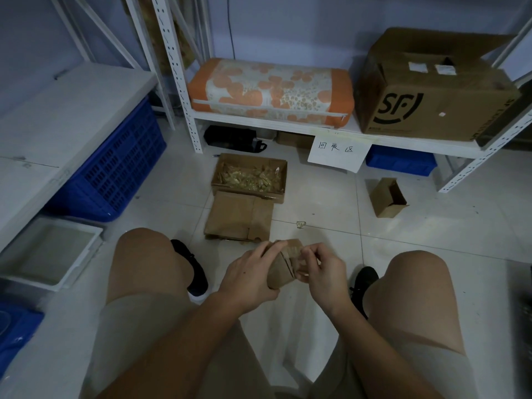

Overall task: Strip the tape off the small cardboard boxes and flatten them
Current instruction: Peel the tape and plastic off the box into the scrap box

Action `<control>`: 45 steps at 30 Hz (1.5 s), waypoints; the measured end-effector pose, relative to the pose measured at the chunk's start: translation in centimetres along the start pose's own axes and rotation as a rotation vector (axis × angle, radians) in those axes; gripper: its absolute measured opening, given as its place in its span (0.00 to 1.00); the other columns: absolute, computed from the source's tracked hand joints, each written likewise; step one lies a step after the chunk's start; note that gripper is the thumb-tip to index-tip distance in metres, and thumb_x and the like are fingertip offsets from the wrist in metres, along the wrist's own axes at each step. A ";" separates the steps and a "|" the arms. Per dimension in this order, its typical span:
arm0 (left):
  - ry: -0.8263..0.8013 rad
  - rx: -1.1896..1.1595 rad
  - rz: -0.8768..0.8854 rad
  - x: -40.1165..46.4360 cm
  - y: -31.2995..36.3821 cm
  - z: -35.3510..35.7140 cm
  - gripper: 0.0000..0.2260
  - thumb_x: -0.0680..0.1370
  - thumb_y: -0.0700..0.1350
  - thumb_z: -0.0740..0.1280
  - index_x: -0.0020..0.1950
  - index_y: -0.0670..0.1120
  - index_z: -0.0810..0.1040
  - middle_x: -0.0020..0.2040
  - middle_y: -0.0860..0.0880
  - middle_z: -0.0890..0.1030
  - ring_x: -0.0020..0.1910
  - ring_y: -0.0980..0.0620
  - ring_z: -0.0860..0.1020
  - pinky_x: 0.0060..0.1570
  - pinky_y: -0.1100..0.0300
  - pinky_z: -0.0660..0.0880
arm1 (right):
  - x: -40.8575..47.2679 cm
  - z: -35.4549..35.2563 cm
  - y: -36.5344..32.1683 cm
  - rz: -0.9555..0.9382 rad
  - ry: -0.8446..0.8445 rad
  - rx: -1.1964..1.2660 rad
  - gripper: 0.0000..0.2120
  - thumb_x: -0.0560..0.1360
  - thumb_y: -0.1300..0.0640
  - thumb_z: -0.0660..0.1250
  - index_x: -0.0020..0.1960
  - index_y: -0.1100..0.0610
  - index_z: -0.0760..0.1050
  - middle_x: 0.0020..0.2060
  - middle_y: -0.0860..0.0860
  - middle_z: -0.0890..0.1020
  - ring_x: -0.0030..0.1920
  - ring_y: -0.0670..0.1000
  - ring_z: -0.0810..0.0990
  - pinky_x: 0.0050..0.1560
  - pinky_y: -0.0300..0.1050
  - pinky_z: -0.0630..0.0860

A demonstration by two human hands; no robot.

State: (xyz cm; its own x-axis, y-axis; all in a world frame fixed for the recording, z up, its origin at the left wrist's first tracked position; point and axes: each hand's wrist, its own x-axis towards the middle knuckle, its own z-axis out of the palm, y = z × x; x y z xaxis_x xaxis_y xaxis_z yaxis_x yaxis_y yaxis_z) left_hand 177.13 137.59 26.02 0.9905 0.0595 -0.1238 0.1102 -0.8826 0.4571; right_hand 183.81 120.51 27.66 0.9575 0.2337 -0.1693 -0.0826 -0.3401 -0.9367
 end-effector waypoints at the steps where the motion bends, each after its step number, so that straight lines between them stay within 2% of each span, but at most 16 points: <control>1: -0.005 0.006 0.001 0.0 0.0 0.0 0.46 0.71 0.54 0.76 0.80 0.64 0.51 0.75 0.57 0.63 0.67 0.48 0.72 0.60 0.49 0.75 | 0.1 0.0 0.2 -0.006 -0.005 -0.014 0.09 0.84 0.58 0.63 0.47 0.58 0.78 0.39 0.51 0.84 0.38 0.50 0.86 0.39 0.51 0.85; 5: -0.059 0.082 0.014 -0.1 0.1 0.3 0.46 0.70 0.52 0.76 0.79 0.63 0.51 0.73 0.56 0.66 0.66 0.47 0.74 0.59 0.49 0.76 | 0.6 0.3 1.3 -0.049 -0.081 -0.180 0.07 0.82 0.55 0.66 0.46 0.52 0.80 0.38 0.48 0.85 0.40 0.48 0.85 0.42 0.55 0.84; 7: -0.092 0.100 -0.007 -0.2 0.1 0.5 0.46 0.69 0.52 0.76 0.79 0.64 0.51 0.73 0.55 0.67 0.64 0.47 0.75 0.57 0.48 0.76 | 0.6 0.5 1.6 -0.099 -0.114 -0.270 0.07 0.81 0.54 0.68 0.47 0.52 0.83 0.38 0.45 0.84 0.40 0.43 0.83 0.43 0.48 0.83; 9: -0.108 0.083 -0.039 -0.1 0.1 0.7 0.46 0.69 0.53 0.75 0.78 0.65 0.51 0.73 0.55 0.68 0.63 0.46 0.76 0.57 0.47 0.76 | 0.4 0.7 1.7 -0.144 -0.123 -0.299 0.06 0.80 0.54 0.69 0.50 0.52 0.85 0.42 0.43 0.85 0.43 0.40 0.82 0.44 0.40 0.80; 12: -0.110 0.048 -0.077 0.1 0.0 0.9 0.46 0.69 0.55 0.74 0.79 0.65 0.49 0.73 0.55 0.68 0.63 0.45 0.77 0.57 0.48 0.76 | 0.5 1.0 1.9 -0.143 -0.165 -0.247 0.05 0.78 0.57 0.72 0.52 0.51 0.86 0.45 0.43 0.86 0.45 0.41 0.83 0.48 0.40 0.80; 17: -0.106 0.042 -0.094 0.3 -0.3 0.9 0.46 0.69 0.56 0.74 0.79 0.64 0.48 0.72 0.55 0.68 0.64 0.46 0.76 0.56 0.49 0.75 | 0.5 0.9 1.6 -0.147 -0.283 -0.160 0.11 0.79 0.60 0.71 0.55 0.46 0.84 0.50 0.42 0.83 0.50 0.39 0.81 0.51 0.37 0.78; 20: -0.104 0.027 -0.093 0.3 -0.5 0.9 0.46 0.69 0.56 0.75 0.79 0.65 0.49 0.72 0.55 0.68 0.64 0.47 0.76 0.55 0.49 0.75 | 1.0 0.8 1.8 -0.095 -0.351 -0.120 0.10 0.81 0.57 0.68 0.58 0.48 0.84 0.54 0.44 0.83 0.54 0.40 0.80 0.56 0.41 0.77; 23: -0.114 -0.022 -0.111 0.3 -0.9 1.0 0.47 0.69 0.56 0.76 0.79 0.65 0.50 0.73 0.55 0.67 0.65 0.47 0.75 0.58 0.49 0.75 | 1.2 0.5 1.5 -0.047 -0.423 -0.039 0.11 0.82 0.53 0.66 0.62 0.46 0.83 0.56 0.43 0.84 0.59 0.42 0.81 0.61 0.41 0.76; 25: -0.119 -0.049 -0.114 0.4 -1.2 0.9 0.48 0.68 0.56 0.76 0.80 0.65 0.50 0.74 0.56 0.67 0.66 0.48 0.75 0.59 0.49 0.75 | 1.2 0.3 1.4 -0.029 -0.434 0.019 0.14 0.80 0.59 0.69 0.62 0.43 0.81 0.55 0.42 0.85 0.57 0.42 0.82 0.60 0.40 0.78; 28: -0.118 -0.076 -0.106 0.5 -1.3 0.8 0.48 0.67 0.57 0.76 0.80 0.66 0.51 0.74 0.57 0.67 0.65 0.50 0.75 0.57 0.52 0.75 | 1.5 0.4 1.7 -0.016 -0.401 0.006 0.19 0.76 0.65 0.73 0.56 0.43 0.82 0.48 0.42 0.86 0.52 0.43 0.84 0.56 0.40 0.79; 31: -0.140 -0.112 -0.098 0.4 -1.3 0.9 0.48 0.67 0.57 0.76 0.80 0.66 0.51 0.74 0.57 0.66 0.65 0.50 0.75 0.55 0.53 0.74 | 1.6 0.8 2.2 -0.027 -0.317 0.021 0.13 0.75 0.66 0.74 0.50 0.47 0.86 0.45 0.41 0.87 0.49 0.43 0.84 0.54 0.42 0.78; 33: -0.151 -0.147 -0.090 0.3 -1.2 1.1 0.47 0.68 0.56 0.75 0.80 0.66 0.50 0.73 0.56 0.66 0.65 0.50 0.74 0.56 0.51 0.75 | 1.5 0.9 2.2 -0.034 -0.279 0.060 0.09 0.75 0.66 0.74 0.48 0.52 0.87 0.44 0.44 0.88 0.47 0.44 0.85 0.51 0.42 0.78; 36: -0.138 -0.219 -0.077 0.2 -1.0 1.2 0.45 0.70 0.57 0.72 0.80 0.66 0.48 0.73 0.55 0.63 0.67 0.49 0.70 0.62 0.50 0.72 | 1.4 0.8 1.8 -0.075 -0.257 0.099 0.07 0.76 0.66 0.73 0.49 0.57 0.87 0.43 0.51 0.88 0.45 0.51 0.86 0.48 0.45 0.81; 39: -0.113 -0.254 -0.060 0.2 -0.8 1.7 0.41 0.74 0.63 0.68 0.81 0.65 0.47 0.75 0.55 0.61 0.71 0.49 0.67 0.68 0.46 0.68 | 1.1 0.8 1.3 -0.098 -0.261 0.126 0.08 0.77 0.66 0.71 0.51 0.58 0.87 0.42 0.51 0.88 0.44 0.51 0.86 0.46 0.40 0.81; 42: -0.108 -0.246 -0.051 0.0 -0.8 2.2 0.42 0.76 0.72 0.63 0.82 0.61 0.47 0.76 0.54 0.61 0.72 0.51 0.65 0.70 0.46 0.67 | 1.2 0.8 1.2 -0.125 -0.292 0.071 0.08 0.77 0.65 0.72 0.52 0.57 0.87 0.43 0.50 0.88 0.45 0.50 0.86 0.48 0.42 0.81; 45: -0.062 -0.218 -0.034 0.0 -0.6 2.4 0.40 0.77 0.73 0.57 0.83 0.56 0.50 0.72 0.51 0.63 0.70 0.50 0.67 0.69 0.47 0.67 | 1.2 0.6 0.9 -0.104 -0.321 0.110 0.07 0.77 0.65 0.72 0.52 0.57 0.87 0.42 0.52 0.87 0.44 0.50 0.85 0.47 0.41 0.79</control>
State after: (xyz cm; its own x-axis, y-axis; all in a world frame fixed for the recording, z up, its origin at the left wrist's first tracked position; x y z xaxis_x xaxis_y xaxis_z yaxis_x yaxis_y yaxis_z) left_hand 176.82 136.95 23.64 0.9798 0.0528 -0.1927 0.1649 -0.7586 0.6304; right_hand 184.77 121.01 26.43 0.8282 0.5420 -0.1424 -0.0351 -0.2033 -0.9785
